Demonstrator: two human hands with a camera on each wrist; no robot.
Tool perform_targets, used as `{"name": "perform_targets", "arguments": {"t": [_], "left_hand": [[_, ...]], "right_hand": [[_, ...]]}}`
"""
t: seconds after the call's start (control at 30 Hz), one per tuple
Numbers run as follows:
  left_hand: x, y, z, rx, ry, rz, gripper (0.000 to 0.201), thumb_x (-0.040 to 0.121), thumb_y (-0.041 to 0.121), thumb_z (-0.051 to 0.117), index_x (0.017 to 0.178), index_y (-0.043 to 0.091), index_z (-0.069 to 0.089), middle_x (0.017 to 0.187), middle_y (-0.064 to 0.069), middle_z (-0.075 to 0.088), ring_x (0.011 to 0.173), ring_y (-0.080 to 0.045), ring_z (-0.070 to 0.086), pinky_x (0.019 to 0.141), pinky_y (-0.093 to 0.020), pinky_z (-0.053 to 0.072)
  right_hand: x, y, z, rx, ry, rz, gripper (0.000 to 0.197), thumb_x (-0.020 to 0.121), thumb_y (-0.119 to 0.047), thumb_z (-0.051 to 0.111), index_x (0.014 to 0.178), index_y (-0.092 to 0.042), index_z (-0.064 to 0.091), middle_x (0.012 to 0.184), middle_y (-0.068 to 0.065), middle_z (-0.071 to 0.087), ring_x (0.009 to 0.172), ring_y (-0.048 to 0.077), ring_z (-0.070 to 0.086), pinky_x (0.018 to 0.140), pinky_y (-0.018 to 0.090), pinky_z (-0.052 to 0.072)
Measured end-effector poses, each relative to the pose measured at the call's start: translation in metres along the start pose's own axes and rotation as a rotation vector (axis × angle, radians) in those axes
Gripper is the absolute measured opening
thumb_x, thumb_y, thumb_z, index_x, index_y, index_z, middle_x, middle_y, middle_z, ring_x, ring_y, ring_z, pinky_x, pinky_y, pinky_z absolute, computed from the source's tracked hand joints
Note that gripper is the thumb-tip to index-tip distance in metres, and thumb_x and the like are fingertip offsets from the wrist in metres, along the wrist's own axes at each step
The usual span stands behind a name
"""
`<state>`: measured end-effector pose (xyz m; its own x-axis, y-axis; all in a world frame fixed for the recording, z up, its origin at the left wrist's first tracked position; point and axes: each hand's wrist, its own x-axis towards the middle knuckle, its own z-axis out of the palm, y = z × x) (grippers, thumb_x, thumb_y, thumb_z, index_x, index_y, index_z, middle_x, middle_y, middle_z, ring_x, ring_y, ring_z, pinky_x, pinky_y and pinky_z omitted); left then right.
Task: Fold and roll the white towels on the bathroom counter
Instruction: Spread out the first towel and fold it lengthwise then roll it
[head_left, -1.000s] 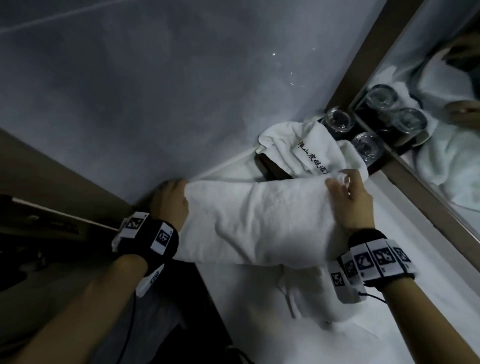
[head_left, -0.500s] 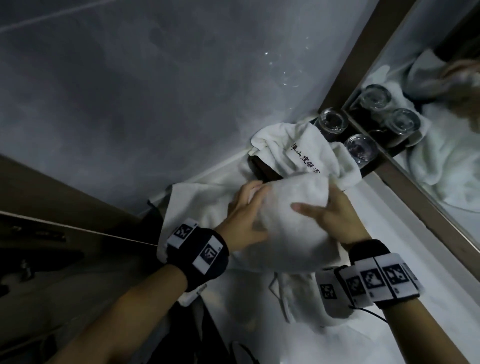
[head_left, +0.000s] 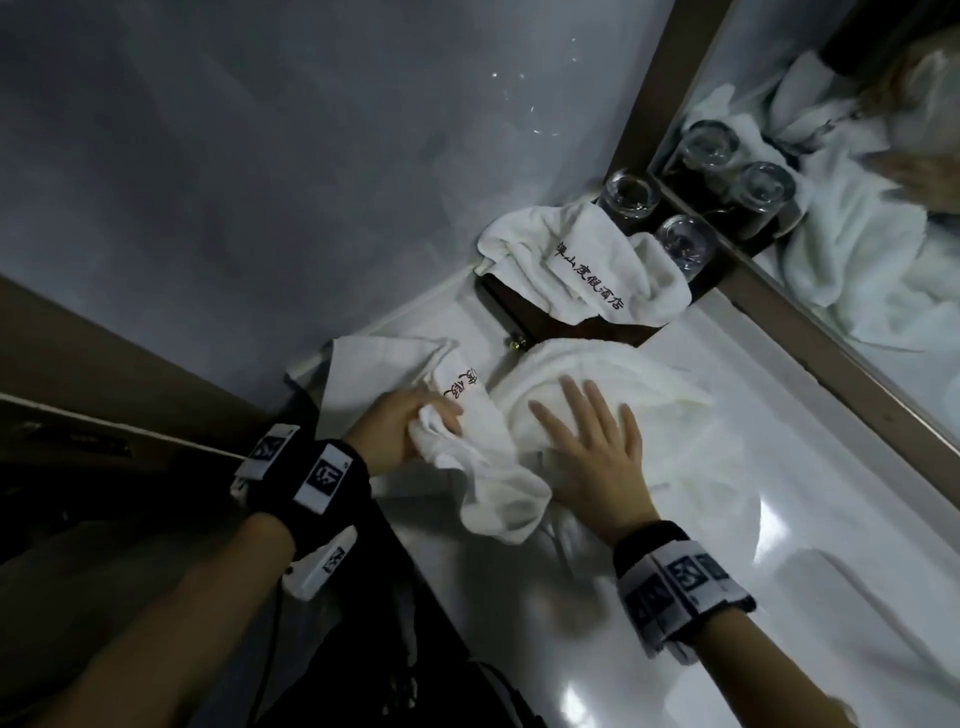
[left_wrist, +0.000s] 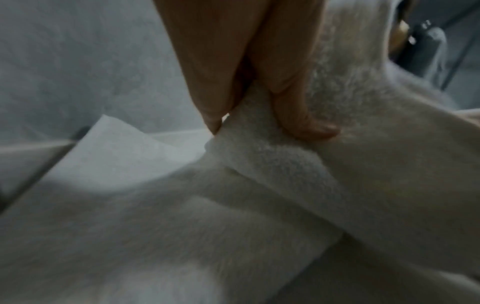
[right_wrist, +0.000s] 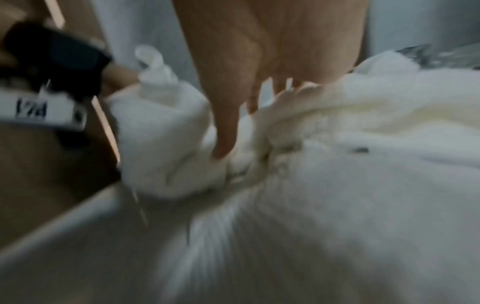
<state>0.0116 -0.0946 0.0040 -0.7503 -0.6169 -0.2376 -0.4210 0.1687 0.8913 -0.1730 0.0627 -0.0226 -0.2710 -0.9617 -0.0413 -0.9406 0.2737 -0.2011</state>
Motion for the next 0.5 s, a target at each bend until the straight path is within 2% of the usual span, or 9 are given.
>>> {"name": "perform_targets", "arguments": {"t": [0.07,0.1,0.2,0.3,0.37,0.43,0.5], "left_hand": [[-0.004,-0.004,0.0,-0.002,-0.004,0.074,0.015,0.07,-0.018,0.064,0.083,-0.01,0.066,0.096,-0.021,0.066,0.086,0.021,0.056,0.085,0.0,0.039],[-0.004,-0.004,0.0,-0.016,0.007,0.095,0.016,0.07,-0.017,0.065,0.084,-0.009,0.066,0.098,-0.018,0.065,0.088,0.019,0.056,0.086,-0.002,0.039],[0.001,-0.001,0.005,-0.063,0.053,0.131,0.024,0.066,-0.016,0.071,0.087,-0.008,0.066,0.098,-0.015,0.064,0.087,0.014,0.059,0.086,-0.007,0.044],[0.002,0.004,0.012,-0.061,0.028,0.138,0.033,0.064,-0.016,0.073,0.09,0.004,0.067,0.097,-0.015,0.066,0.09,0.001,0.061,0.089,-0.018,0.047],[0.0,0.008,0.017,-0.062,-0.007,0.137,0.036,0.065,-0.013,0.073,0.092,0.009,0.065,0.098,-0.012,0.065,0.092,-0.003,0.061,0.091,-0.016,0.046],[-0.002,0.013,0.021,-0.042,-0.029,0.143,0.031,0.068,-0.012,0.072,0.091,0.008,0.067,0.094,-0.009,0.066,0.086,0.001,0.062,0.086,-0.015,0.047],[-0.005,0.02,0.023,-0.033,-0.049,0.162,0.022,0.072,-0.013,0.068,0.086,0.005,0.068,0.086,-0.007,0.066,0.078,-0.001,0.061,0.079,-0.017,0.047]], "right_hand": [[-0.008,0.0,0.01,-0.107,-0.122,0.05,0.099,0.056,-0.042,0.082,0.142,-0.035,0.033,0.154,0.005,0.026,0.141,0.027,0.026,0.109,0.052,0.026],[-0.01,0.004,0.013,-0.113,-0.13,0.065,0.1,0.058,-0.038,0.081,0.143,-0.038,0.028,0.155,0.003,0.022,0.143,0.026,0.022,0.109,0.052,0.025],[-0.014,0.021,0.015,-0.163,-0.094,0.064,0.086,0.075,-0.014,0.066,0.143,-0.043,0.022,0.158,-0.002,0.01,0.145,0.023,0.01,0.111,0.051,0.018],[-0.02,0.04,0.007,-0.2,-0.118,0.045,0.075,0.08,0.0,0.044,0.14,-0.043,0.03,0.158,-0.003,0.007,0.146,0.024,0.004,0.113,0.051,0.01],[-0.027,0.054,0.0,-0.216,-0.125,0.033,0.078,0.077,0.005,0.028,0.14,-0.04,0.034,0.158,-0.001,0.01,0.145,0.027,0.005,0.113,0.054,0.008],[-0.033,0.071,-0.004,-0.198,-0.124,0.069,0.083,0.072,0.01,0.027,0.139,-0.038,0.035,0.158,0.0,0.009,0.145,0.025,-0.001,0.113,0.057,0.006],[-0.035,0.086,-0.006,-0.171,-0.166,0.147,0.073,0.082,0.003,0.034,0.141,-0.04,0.03,0.159,-0.005,0.0,0.142,0.018,-0.015,0.114,0.057,0.0]]}}
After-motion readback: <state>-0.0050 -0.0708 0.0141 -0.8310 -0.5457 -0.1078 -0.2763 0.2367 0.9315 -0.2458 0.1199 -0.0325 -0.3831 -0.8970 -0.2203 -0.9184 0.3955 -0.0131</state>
